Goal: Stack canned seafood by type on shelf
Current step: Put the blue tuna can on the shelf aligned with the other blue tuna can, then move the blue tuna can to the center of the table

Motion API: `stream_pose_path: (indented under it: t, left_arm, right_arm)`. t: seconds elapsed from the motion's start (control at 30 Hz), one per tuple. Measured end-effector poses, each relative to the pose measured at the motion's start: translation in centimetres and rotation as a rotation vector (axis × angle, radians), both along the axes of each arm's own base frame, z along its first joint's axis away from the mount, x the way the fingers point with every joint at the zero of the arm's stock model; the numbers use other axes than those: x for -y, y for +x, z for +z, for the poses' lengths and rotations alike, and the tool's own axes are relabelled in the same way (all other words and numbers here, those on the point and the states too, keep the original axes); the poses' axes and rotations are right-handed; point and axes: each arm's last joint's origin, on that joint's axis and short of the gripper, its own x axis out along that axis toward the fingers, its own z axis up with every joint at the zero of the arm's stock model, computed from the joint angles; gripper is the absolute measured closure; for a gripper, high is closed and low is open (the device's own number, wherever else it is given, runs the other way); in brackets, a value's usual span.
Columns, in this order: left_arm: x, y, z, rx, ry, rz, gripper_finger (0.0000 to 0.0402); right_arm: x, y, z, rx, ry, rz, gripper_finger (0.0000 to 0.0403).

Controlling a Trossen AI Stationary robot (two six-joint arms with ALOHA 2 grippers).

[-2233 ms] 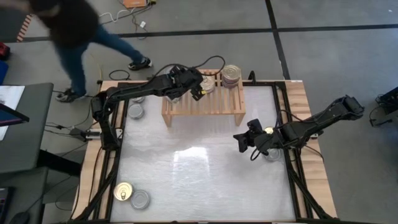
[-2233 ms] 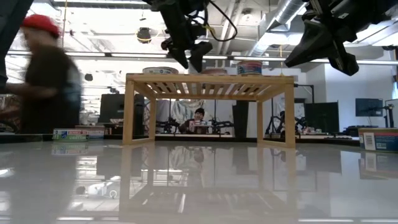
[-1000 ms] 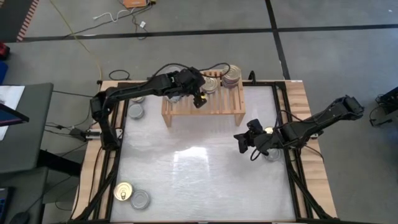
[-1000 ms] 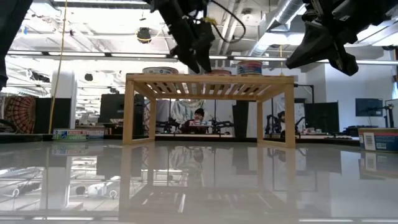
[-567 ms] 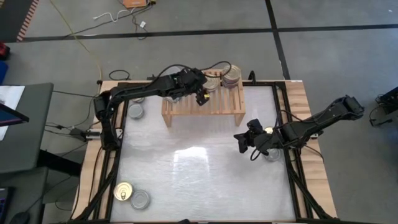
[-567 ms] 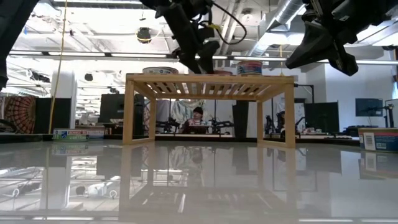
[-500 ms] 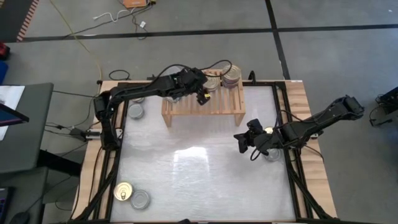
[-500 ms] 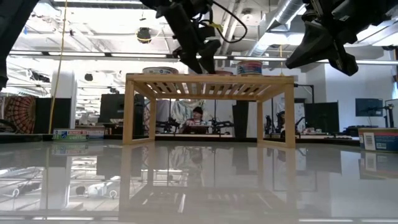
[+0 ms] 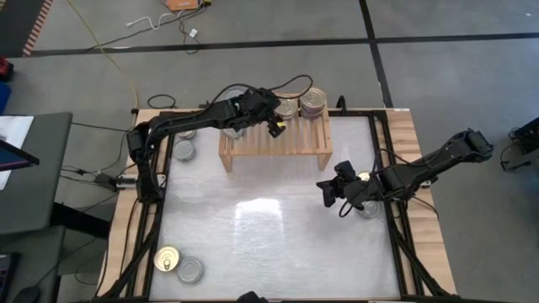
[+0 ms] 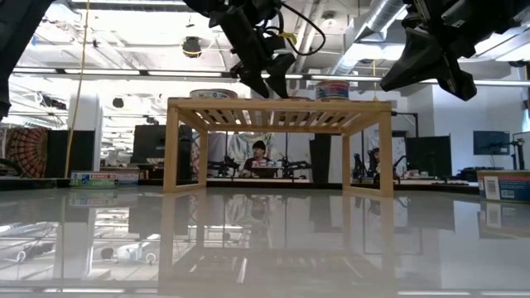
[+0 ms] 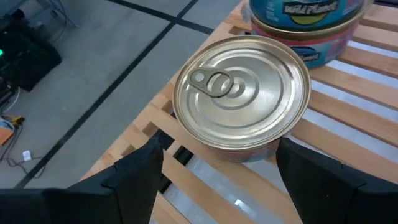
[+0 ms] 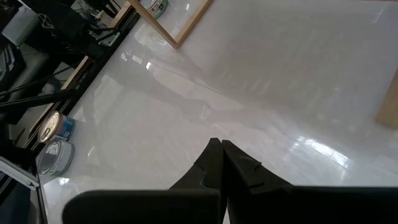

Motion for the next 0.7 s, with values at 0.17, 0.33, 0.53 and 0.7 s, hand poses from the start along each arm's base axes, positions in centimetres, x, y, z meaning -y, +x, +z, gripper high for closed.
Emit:
stream_pose_path:
  t: [0.17, 0.33, 0.53, 0.7]
  left_arm:
    - [-0.1, 0.1, 0.2, 0.022, 0.009, 0.001, 0.0102]
    - [-0.1, 0.3, 0.4, 0.054, 0.021, 0.0, 0.0102]
    - [0.1, 0.2, 0.5, 0.049, 0.008, 0.004, 0.0102]
    - [1.2, -1.0, 2.6, 0.114, -0.003, 0.009, 0.0102]
  right_arm:
    - [0.0, 0.0, 0.0, 0.0, 0.0, 0.0, 0.0378]
    - [0.0, 0.0, 0.0, 0.001, 0.002, -0.001, 0.0378]
    - [0.0, 0.0, 0.0, 0.0, 0.002, 0.0, 0.0378]
    - [-0.1, 0.0, 0.0, 0.0, 0.002, 0.004, 0.0377]
